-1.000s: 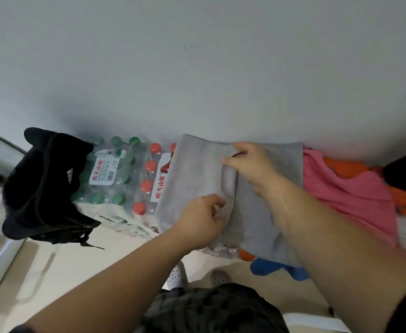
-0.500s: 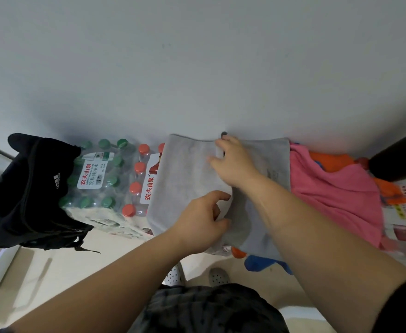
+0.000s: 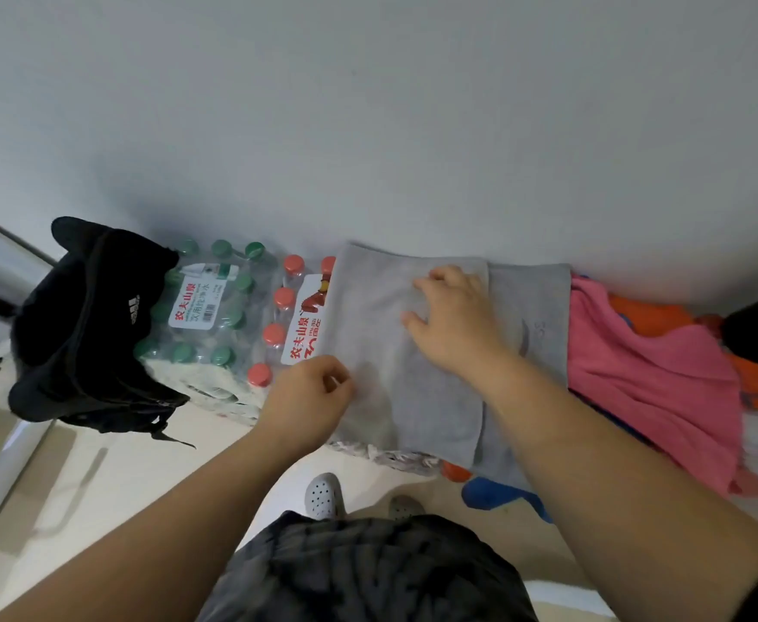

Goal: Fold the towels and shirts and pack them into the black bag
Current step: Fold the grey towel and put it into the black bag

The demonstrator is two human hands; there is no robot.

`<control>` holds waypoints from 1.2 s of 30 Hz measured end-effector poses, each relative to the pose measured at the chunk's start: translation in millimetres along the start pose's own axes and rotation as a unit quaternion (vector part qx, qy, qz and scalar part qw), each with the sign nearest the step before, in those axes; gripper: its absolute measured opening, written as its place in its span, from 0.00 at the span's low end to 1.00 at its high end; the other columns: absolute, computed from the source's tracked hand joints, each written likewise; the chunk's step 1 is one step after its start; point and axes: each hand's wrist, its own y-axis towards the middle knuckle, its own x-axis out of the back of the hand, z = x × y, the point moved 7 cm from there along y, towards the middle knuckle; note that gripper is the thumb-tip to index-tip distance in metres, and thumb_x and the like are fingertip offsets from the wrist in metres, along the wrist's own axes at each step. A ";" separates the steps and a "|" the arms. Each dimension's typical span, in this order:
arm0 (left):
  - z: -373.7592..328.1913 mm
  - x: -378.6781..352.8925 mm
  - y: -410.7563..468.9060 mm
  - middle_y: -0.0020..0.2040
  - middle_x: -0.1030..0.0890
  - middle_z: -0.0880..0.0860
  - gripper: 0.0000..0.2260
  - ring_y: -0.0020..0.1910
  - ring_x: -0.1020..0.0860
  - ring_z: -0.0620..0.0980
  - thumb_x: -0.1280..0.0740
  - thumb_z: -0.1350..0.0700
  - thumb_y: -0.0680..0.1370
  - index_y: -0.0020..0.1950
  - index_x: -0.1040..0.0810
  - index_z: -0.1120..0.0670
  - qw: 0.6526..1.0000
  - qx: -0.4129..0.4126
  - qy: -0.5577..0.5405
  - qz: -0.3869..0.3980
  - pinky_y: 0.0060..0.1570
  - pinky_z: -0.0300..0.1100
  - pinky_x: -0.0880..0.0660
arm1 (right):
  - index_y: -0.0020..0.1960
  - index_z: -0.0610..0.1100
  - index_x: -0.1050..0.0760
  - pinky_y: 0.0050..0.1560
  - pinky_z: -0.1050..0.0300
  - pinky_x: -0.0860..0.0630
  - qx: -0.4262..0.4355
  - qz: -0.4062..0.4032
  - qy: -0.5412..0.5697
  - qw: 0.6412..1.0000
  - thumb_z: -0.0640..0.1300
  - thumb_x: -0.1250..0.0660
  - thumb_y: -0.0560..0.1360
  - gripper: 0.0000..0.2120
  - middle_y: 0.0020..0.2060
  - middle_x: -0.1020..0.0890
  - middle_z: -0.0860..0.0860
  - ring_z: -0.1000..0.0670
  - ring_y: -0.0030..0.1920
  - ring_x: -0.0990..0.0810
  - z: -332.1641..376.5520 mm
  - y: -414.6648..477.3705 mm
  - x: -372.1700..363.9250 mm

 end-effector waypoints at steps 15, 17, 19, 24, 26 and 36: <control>89.7 -6.5 -6.6 0.36 0.17 0.48 0.05 0.36 0.22 0.51 0.25 0.52 0.73 0.40 0.16 0.52 0.974 0.170 -0.143 -0.036 0.36 0.44 0.27 | 0.77 0.58 0.38 0.71 0.44 0.39 0.065 0.153 -0.084 0.983 0.64 0.45 0.80 0.27 0.72 0.37 0.44 0.40 0.70 0.39 93.0 43.6 -73.5; 90.5 -7.5 -6.4 0.32 0.19 0.47 0.06 0.33 0.25 0.50 0.25 0.55 0.73 0.37 0.17 0.53 0.971 0.168 -0.169 -0.028 0.34 0.42 0.29 | 0.76 0.55 0.37 0.71 0.44 0.40 0.053 0.141 -0.102 0.983 0.64 0.45 0.80 0.28 0.72 0.37 0.43 0.40 0.70 0.39 95.0 43.3 -75.9; 89.3 -8.0 -7.9 0.29 0.23 0.46 0.09 0.31 0.29 0.48 0.27 0.58 0.72 0.33 0.22 0.55 0.966 0.159 -0.202 -0.007 0.33 0.41 0.32 | 0.76 0.53 0.37 0.70 0.44 0.40 0.044 0.128 -0.121 0.983 0.65 0.44 0.79 0.30 0.72 0.35 0.42 0.39 0.70 0.39 97.4 44.2 -77.7; 83.8 1.9 -10.1 0.30 0.29 0.50 0.07 0.33 0.32 0.49 0.32 0.58 0.68 0.32 0.29 0.53 0.941 0.127 -0.308 0.055 0.35 0.43 0.33 | 0.77 0.51 0.38 0.71 0.42 0.44 0.015 0.113 -0.160 0.981 0.70 0.48 0.77 0.36 0.73 0.35 0.41 0.38 0.72 0.39 106.1 49.6 -84.9; 85.0 2.8 -8.7 0.30 0.32 0.52 0.09 0.33 0.34 0.50 0.34 0.64 0.72 0.35 0.31 0.54 0.933 0.113 -0.331 0.084 0.31 0.41 0.34 | 0.76 0.48 0.36 0.71 0.42 0.43 -0.007 0.107 -0.164 0.981 0.71 0.48 0.76 0.37 0.72 0.34 0.41 0.39 0.72 0.38 111.4 50.6 -88.8; 109.3 34.5 -0.4 0.53 0.20 0.58 0.16 0.34 0.18 0.58 0.41 0.69 0.78 0.51 0.23 0.48 0.941 -0.003 -0.287 0.179 0.34 0.44 0.23 | 0.81 0.43 0.49 0.75 0.40 0.45 -0.083 0.061 -0.091 0.991 0.70 0.48 0.77 0.43 0.81 0.49 0.50 0.44 0.79 0.47 158.5 55.3 -101.4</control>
